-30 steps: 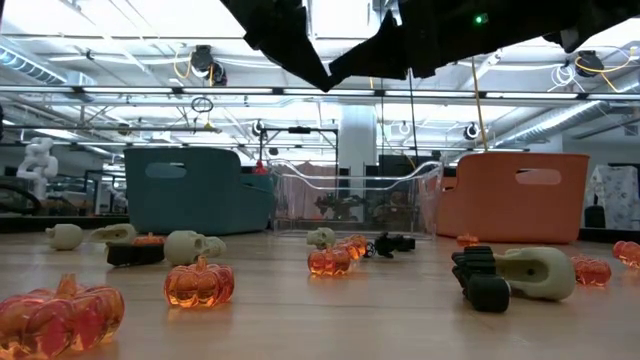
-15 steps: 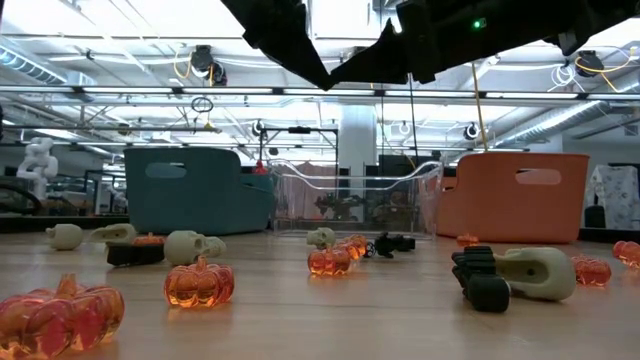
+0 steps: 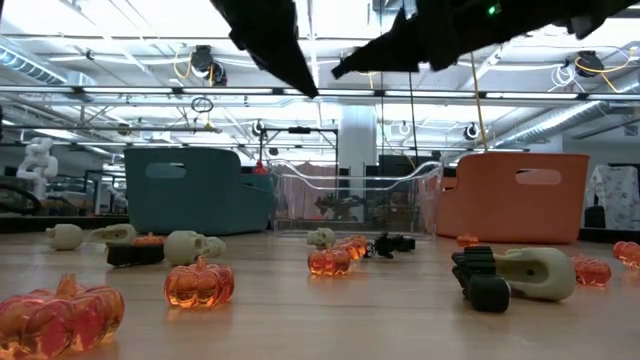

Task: Sort Halloween decoration
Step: Put the black skeleton toy into the orange bin, then put the orange pumpkin toy into the transparent bin

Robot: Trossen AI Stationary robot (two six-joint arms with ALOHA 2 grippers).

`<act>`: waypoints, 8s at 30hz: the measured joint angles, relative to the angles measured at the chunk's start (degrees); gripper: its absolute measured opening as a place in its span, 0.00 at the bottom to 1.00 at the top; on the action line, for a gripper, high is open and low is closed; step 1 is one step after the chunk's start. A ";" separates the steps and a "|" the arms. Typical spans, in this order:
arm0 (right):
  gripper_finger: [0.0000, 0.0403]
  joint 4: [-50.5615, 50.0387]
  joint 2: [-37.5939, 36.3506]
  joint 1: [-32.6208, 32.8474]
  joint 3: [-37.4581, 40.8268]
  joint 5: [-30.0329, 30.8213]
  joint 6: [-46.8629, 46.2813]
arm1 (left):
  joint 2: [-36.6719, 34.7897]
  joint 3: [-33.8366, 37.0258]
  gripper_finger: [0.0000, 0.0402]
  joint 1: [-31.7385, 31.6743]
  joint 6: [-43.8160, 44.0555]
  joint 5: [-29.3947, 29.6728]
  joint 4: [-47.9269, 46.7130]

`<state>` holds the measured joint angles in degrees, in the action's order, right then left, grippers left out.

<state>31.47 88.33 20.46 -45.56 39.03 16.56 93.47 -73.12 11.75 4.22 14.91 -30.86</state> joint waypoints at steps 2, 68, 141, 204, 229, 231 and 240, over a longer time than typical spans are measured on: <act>0.02 -4.38 -2.13 0.32 0.00 -0.06 -0.57 | 0.00 0.00 0.21 0.00 0.09 0.05 -0.95; 0.02 -41.27 -25.67 -6.56 0.00 4.44 -2.33 | 0.00 2.95 0.21 2.63 1.00 1.84 8.07; 0.42 -41.08 -22.25 6.03 0.02 0.63 -31.05 | 18.01 2.93 0.40 14.65 17.89 8.97 22.69; 0.42 -36.05 -8.45 13.41 0.02 0.38 -28.72 | 25.73 3.02 0.20 11.44 14.63 7.92 27.05; 0.42 -36.33 -8.45 13.41 0.02 0.36 -29.33 | 11.85 3.06 0.19 12.98 -28.57 10.80 20.81; 0.42 -36.33 -8.45 13.41 0.02 0.36 -29.33 | 11.85 3.06 0.19 13.04 -30.88 11.44 20.85; 0.42 -36.29 -8.45 13.40 0.02 0.35 -29.35 | 11.82 3.06 0.19 13.00 -31.79 15.28 20.89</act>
<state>-4.82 79.88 33.86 -45.54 39.38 -12.80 105.30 -70.06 24.75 -27.58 30.19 -9.96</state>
